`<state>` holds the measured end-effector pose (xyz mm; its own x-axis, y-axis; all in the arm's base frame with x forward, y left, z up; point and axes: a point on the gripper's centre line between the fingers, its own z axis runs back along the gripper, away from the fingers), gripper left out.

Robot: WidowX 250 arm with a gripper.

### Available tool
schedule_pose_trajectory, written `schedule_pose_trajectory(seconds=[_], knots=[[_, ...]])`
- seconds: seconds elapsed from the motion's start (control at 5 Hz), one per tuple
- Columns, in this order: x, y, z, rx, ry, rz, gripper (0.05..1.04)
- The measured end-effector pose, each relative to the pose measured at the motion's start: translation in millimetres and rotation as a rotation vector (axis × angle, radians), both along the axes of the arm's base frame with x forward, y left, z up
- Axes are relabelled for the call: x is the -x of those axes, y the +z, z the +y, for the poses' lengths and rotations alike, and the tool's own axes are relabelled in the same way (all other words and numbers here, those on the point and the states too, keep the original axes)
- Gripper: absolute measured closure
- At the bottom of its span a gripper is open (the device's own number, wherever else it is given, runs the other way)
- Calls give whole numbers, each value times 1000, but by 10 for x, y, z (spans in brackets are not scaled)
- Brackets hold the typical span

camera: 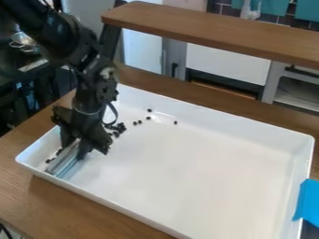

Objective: Sweep into pile

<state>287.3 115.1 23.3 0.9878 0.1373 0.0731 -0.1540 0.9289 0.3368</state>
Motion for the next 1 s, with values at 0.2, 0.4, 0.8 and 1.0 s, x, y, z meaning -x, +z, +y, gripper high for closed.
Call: schedule_pose_trajectory(seconds=[0.2, 0.4, 0.8, 1.0], knots=[[-192, 262, -362, 168, 77, -45, 709], [-443, 593, -676, 307, 133, -86, 709], [-851, 453, -1050, 356, 159, -111, 709], [-1014, 221, -1051, 345, 180, -110, 709]])
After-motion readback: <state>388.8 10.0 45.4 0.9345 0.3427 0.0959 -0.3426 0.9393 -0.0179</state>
